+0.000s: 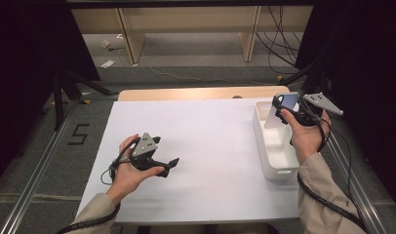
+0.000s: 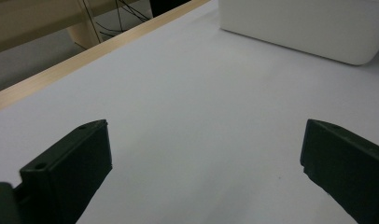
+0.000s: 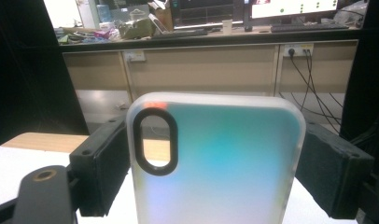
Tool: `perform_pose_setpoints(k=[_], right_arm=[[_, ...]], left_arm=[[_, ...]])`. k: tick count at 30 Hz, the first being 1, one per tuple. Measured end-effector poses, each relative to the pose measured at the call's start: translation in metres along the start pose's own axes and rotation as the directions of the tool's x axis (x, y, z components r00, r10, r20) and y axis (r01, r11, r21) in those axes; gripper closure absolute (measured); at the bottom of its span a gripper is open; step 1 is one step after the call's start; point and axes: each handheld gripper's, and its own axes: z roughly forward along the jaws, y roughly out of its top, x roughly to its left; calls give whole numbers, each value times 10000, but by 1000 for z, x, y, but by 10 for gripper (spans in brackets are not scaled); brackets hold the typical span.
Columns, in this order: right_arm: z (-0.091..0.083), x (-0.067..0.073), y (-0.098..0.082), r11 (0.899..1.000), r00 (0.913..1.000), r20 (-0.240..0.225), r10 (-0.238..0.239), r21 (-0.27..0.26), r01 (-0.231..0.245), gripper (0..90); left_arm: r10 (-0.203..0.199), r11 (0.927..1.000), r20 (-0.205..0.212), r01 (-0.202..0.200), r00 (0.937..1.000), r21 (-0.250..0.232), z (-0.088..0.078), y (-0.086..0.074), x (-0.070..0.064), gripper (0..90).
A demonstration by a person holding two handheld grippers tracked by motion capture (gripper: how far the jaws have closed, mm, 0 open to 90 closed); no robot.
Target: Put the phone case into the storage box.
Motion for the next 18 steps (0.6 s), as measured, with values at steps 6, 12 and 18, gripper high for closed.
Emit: perform_pose_setpoints(k=[6,12,18], right_arm=[[1,0,0,10000,10000,31,-12,76,12,182],[4,1,-1,9998,10000,48,-85,165,84,182],[5,-1,-1,9998,9999,96,-45,200,43,183]], left_arm=[[14,10000,22,-14,10000,2,0,0,-1,12],[16,10000,14,-16,10000,-6,0,0,-1,12],[36,10000,21,-36,10000,-13,0,1,-1,12]])
